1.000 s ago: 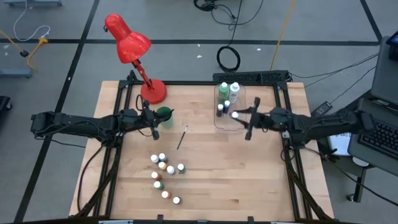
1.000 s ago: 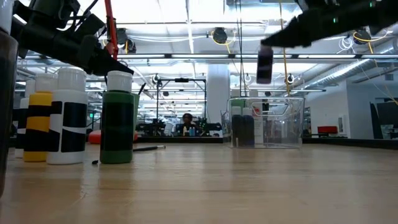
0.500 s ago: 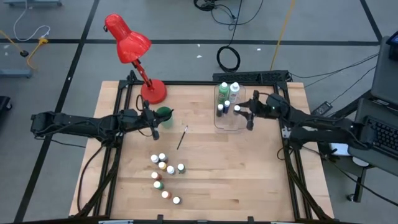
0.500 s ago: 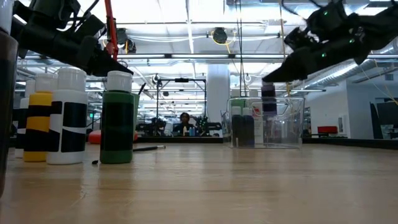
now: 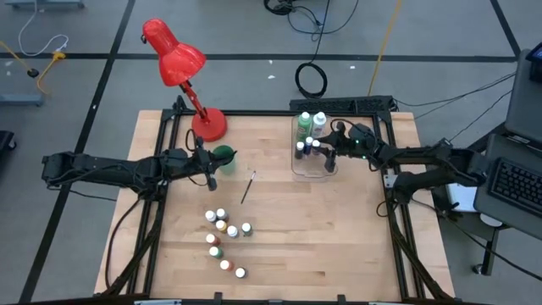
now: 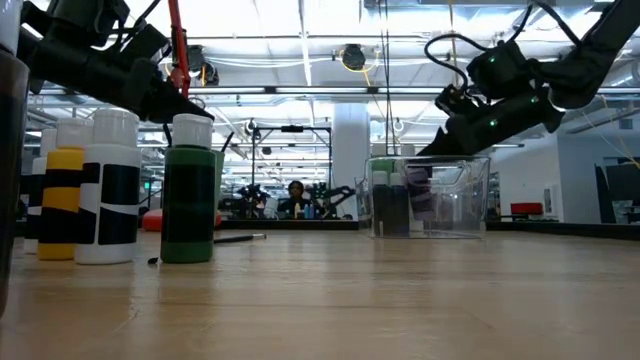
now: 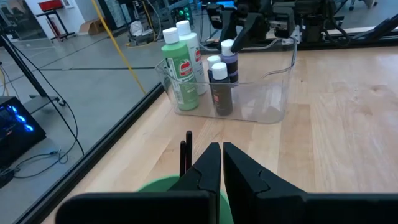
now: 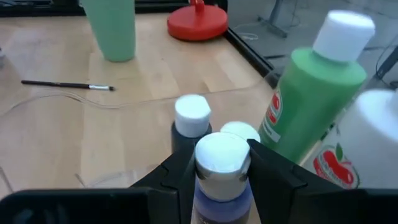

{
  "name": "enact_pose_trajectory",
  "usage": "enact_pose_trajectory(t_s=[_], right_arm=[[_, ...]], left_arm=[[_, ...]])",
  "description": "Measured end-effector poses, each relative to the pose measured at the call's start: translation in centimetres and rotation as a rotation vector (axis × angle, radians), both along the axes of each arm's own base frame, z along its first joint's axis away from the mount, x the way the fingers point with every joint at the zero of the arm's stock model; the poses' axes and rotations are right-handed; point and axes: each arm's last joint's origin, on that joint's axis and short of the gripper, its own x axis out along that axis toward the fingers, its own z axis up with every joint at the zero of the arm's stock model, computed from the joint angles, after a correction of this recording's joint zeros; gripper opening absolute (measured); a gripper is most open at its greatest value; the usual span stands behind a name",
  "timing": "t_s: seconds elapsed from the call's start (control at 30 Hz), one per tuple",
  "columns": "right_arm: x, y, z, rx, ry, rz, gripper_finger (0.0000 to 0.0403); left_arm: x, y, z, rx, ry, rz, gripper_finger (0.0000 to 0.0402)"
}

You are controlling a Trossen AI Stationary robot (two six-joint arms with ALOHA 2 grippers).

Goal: Pick & Place Paint Supplies
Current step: Put the small blue paint bottle into the transparent bin

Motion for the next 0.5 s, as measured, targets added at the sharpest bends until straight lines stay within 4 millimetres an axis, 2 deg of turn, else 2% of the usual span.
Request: enact_pose_trajectory(t_s=[0.4,0.5], right_arm=[[0.1,-0.1,-0.9,0.087,0.026,-0.04,0.0112],[-0.1,-0.1,-1.4,0.084,0.035,-0.053,0.013]], left_arm=[[0.0,0.0,0.0,-0.021,-0.006,0.005,0.0021],[0.0,0.0,0.0,-0.021,-0.006,0.005,0.0021]])
